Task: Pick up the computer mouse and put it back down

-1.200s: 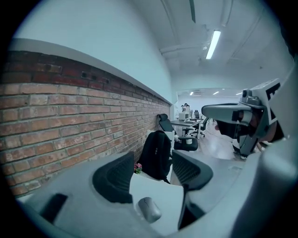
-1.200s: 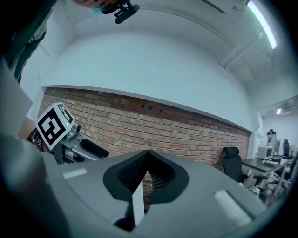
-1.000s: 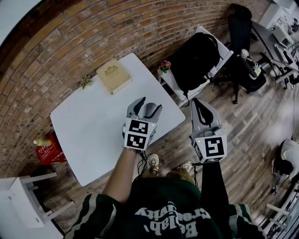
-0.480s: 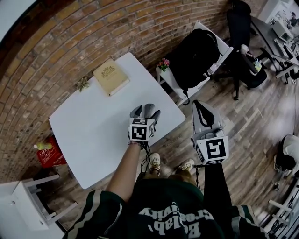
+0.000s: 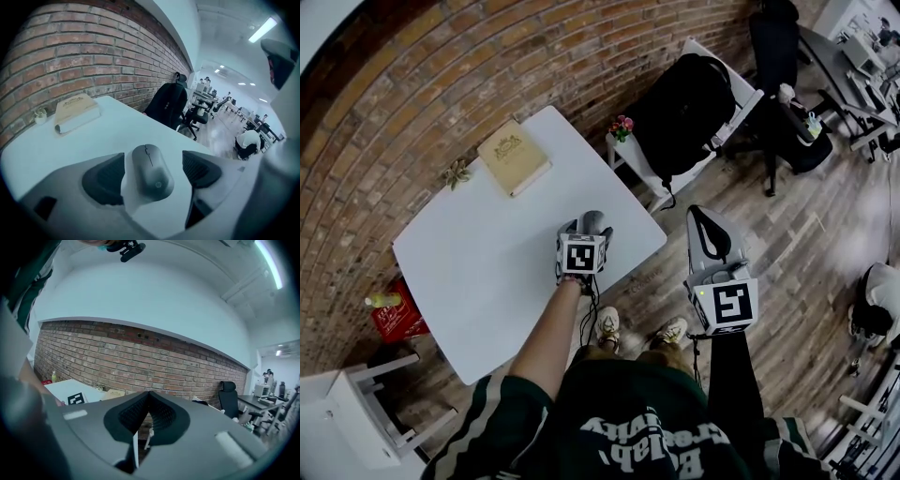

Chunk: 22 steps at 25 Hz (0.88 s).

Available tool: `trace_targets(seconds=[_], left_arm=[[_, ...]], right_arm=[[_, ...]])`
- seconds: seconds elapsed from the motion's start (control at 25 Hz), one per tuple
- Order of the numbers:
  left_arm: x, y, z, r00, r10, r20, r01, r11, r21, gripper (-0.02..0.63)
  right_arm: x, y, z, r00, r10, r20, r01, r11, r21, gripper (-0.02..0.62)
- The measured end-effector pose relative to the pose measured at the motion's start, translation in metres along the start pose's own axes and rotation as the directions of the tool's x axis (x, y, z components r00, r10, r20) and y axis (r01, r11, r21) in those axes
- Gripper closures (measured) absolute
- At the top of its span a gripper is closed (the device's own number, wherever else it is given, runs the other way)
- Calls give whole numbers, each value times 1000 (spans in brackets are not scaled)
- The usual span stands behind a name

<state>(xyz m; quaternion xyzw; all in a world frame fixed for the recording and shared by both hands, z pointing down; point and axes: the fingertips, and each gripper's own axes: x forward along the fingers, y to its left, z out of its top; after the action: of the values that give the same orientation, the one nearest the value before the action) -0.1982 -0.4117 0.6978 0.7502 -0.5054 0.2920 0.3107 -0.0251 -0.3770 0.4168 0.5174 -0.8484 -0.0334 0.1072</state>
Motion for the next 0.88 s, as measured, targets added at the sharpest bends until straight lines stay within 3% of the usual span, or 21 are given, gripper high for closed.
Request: trace_targets(seconds=[0.44, 0.64, 0.88], left_arm=[[27, 7, -21, 994, 50, -92, -55, 997, -48, 199], [35, -1, -23, 994, 44, -97, -48, 998, -35, 199], [37, 5, -24, 989, 126, -71, -130, 990, -47, 219]], right_arm=[[-5, -11, -10, 1000, -9, -23, 9, 1000, 10, 581], [-9, -13, -10, 1000, -6, -23, 6, 1000, 11, 581], [-14, -19, -12, 1000, -21, -13, 21, 998, 67, 581]])
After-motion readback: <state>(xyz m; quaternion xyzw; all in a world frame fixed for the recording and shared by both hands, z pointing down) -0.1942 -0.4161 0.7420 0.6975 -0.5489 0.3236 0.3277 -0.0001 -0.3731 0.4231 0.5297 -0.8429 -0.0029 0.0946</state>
